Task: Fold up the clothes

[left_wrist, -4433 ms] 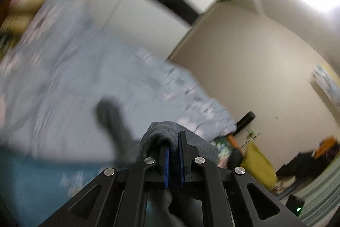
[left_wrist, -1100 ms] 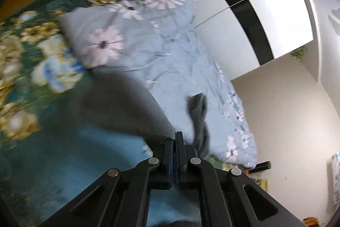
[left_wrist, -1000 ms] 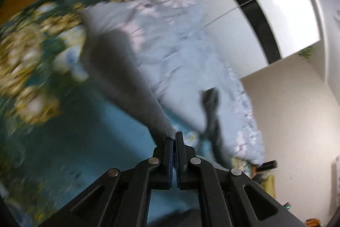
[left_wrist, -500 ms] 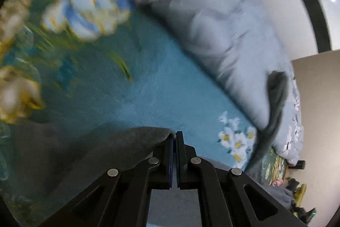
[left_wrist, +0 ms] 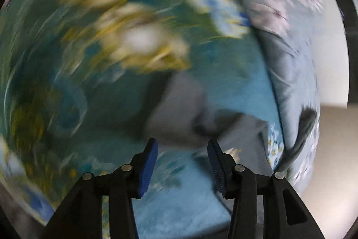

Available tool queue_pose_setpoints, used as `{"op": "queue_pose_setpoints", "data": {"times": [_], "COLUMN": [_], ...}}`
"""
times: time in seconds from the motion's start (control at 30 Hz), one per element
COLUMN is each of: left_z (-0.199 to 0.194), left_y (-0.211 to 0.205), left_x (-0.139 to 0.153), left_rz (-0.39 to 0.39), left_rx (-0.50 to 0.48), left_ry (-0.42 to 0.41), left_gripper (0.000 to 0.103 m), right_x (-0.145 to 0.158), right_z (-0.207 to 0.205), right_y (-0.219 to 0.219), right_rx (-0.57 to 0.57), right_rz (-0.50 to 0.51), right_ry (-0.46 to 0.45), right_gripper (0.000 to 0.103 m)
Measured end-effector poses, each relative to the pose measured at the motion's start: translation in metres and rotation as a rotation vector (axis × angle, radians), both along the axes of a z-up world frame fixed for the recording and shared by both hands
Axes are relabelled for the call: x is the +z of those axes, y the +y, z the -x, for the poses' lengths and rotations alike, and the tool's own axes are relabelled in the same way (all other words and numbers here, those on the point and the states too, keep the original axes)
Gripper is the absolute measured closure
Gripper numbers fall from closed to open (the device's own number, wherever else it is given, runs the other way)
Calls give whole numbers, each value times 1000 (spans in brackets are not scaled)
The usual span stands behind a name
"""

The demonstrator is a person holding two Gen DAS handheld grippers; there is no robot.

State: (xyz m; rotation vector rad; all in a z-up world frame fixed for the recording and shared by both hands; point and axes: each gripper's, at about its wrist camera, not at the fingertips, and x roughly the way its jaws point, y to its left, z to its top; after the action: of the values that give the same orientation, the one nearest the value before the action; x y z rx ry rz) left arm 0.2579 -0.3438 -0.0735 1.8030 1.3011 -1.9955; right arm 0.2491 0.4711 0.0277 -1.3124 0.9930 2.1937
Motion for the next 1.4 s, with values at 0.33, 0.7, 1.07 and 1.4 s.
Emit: {"op": "queue_pose_setpoints", "data": {"times": [0.33, 0.7, 1.07, 1.4], "left_z": [-25, 34, 157, 65], "left_y": [-3, 3, 14, -25], "left_x": [-35, 1, 23, 15], "left_rz": [-239, -51, 130, 78], "left_rx": [175, 69, -86, -107], "left_ry": [17, 137, 202, 216], "left_gripper": [46, 88, 102, 60], "right_x": [6, -32, -41, -52], "right_z": [-40, -125, -105, -121], "right_y": [0, 13, -21, -38], "right_rx": [32, -62, 5, 4], "right_rz": [-10, 78, 96, 96], "right_ry": [52, 6, -17, -33], "right_gripper": [49, 49, 49, 49]}}
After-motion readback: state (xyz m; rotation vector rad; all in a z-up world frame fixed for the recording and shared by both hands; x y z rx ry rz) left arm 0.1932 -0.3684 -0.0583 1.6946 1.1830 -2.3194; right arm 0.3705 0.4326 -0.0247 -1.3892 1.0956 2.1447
